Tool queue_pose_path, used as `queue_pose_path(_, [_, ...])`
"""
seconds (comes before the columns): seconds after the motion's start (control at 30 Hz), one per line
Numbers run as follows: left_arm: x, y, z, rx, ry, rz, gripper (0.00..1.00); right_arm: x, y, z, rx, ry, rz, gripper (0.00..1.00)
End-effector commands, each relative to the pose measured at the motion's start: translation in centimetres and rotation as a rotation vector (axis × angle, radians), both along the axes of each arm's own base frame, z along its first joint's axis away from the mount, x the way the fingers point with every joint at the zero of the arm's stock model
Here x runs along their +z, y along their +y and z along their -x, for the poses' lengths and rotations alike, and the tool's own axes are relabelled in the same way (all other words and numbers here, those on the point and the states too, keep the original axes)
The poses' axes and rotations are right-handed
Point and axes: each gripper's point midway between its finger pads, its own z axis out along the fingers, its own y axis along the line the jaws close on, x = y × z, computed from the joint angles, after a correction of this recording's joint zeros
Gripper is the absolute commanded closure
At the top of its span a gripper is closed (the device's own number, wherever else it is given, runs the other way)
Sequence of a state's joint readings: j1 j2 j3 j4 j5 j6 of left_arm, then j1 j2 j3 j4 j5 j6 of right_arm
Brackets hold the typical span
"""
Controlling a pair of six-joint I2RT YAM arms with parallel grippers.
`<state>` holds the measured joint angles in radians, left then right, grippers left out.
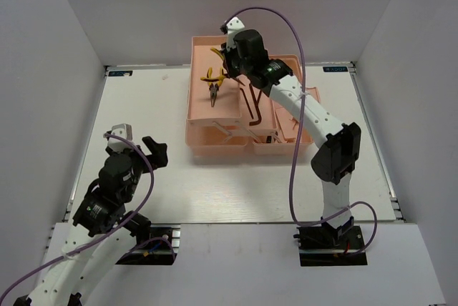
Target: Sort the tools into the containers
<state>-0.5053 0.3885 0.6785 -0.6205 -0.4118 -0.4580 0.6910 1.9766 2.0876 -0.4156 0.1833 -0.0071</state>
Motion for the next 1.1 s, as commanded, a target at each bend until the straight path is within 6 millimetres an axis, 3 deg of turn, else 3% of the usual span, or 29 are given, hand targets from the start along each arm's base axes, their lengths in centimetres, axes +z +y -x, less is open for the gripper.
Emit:
queue_pose_path(0.0, [-0.1,0.1,-0.3,0.014,0.000,0.000,0.04,4.5,1.7,0.8,0.065,0.014,-0.202,1.00])
queue_pose_path(0.1, [-0.3,0.1,-0.4,0.012,0.008,-0.013,0.04,4.0,1.8,1.0,0.081,0.057,-0.228,1.00])
queue_pose_path(0.2, [-0.3,0.1,-0.4,0.012,0.008,-0.013,0.04,3.2,3.0,2.5,0.189,0.117,-0.251,1.00])
queue_pose_path(0.4, [-0.1,0.0,-0.5,0.012,0.000,-0.009,0.04,3.6,4.9,5.4,0.389,0.140,-0.254,1.00])
queue_pose_path(0.63, [-0.1,-0.1,-0.4,0.003,0.001,-0.006,0.04,2.7,5.9,7.1,0.488,0.178,-0.253,1.00])
queue_pose_path(0.7, [-0.1,-0.1,-0.4,0.003,0.001,-0.006,0.04,2.2,5.8,6.8,0.483,0.175,-0.240,1.00])
queue_pose_path(0.77, [-0.1,-0.1,-0.4,0.003,0.001,-0.006,0.04,0.5,5.5,6.1,0.432,0.172,-0.189,1.00])
queue_pose_path(0.9, [-0.1,-0.1,-0.4,0.003,0.001,-0.006,0.04,-1.6,3.8,4.4,0.322,0.181,-0.129,1.00])
queue_pose_path(1.03, [-0.1,-0.1,-0.4,0.003,0.001,-0.006,0.04,-2.7,2.7,3.3,0.234,0.181,-0.096,1.00])
queue_pose_path(1.07, [-0.1,-0.1,-0.4,0.003,0.001,-0.006,0.04,-2.7,2.5,3.2,0.226,0.182,-0.095,0.89])
